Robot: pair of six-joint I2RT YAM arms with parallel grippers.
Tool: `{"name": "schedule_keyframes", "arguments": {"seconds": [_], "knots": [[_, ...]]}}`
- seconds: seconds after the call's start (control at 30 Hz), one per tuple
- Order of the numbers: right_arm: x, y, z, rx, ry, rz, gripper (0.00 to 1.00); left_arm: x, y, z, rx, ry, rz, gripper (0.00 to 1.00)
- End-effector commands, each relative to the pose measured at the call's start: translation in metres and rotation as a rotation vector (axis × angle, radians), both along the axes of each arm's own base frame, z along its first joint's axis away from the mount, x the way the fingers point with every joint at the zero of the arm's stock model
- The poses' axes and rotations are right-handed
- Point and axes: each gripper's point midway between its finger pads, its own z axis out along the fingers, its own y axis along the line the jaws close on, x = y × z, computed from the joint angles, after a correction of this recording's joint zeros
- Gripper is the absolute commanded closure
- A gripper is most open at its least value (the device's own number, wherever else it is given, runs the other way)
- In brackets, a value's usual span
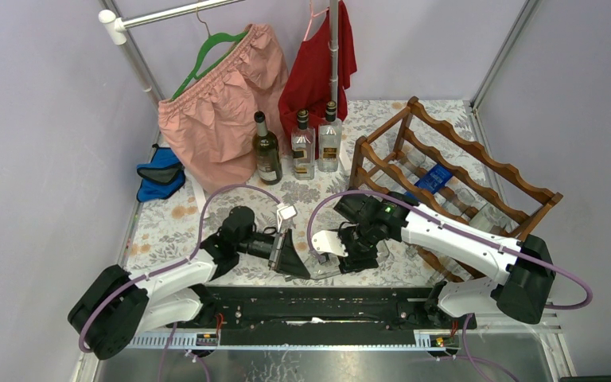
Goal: Put the wine bottle on the wine rack
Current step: Pick up the wine bottle from the center of the board.
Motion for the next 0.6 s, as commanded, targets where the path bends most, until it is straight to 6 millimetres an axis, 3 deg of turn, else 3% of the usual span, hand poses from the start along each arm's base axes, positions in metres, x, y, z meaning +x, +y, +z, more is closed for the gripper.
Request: {"name": "schedule_keyframes", "arguments": {"seconds": [0.0, 0.27, 0.3, 0.37, 0.4, 0.43, 0.57], "knots": [[0.003, 0.014, 0.014, 0.085, -0.019, 0.005, 0.94, 0.0, 0.001, 0.019, -0.086, -0.073, -0.013, 0.51], [0.003, 0.014, 0.016, 0.087, -0.016, 0.005, 0.94, 0.0, 0.001, 0.016, -0.077, -0.059, -0.01, 0.58], [0.003, 0.015, 0.016, 0.088, -0.013, 0.007, 0.94, 0.0, 0.001, 0.016, -0.076, -0.058, -0.012, 0.66], [0.003, 0.015, 0.016, 0.084, -0.009, 0.005, 0.92, 0.0, 0.002, 0.014, -0.069, -0.05, -0.017, 0.98], [0.003, 0.016, 0.016, 0.083, -0.005, 0.003, 0.9, -0.001, 0.002, 0.013, -0.07, -0.05, -0.017, 1.0], [0.004, 0.017, 0.017, 0.083, -0.003, -0.001, 0.85, -0.001, 0.002, 0.014, -0.073, -0.053, -0.017, 1.0], [0.001, 0.022, 0.026, 0.096, 0.025, -0.019, 0.36, -0.001, 0.002, 0.016, -0.085, -0.068, -0.016, 1.0]]}}
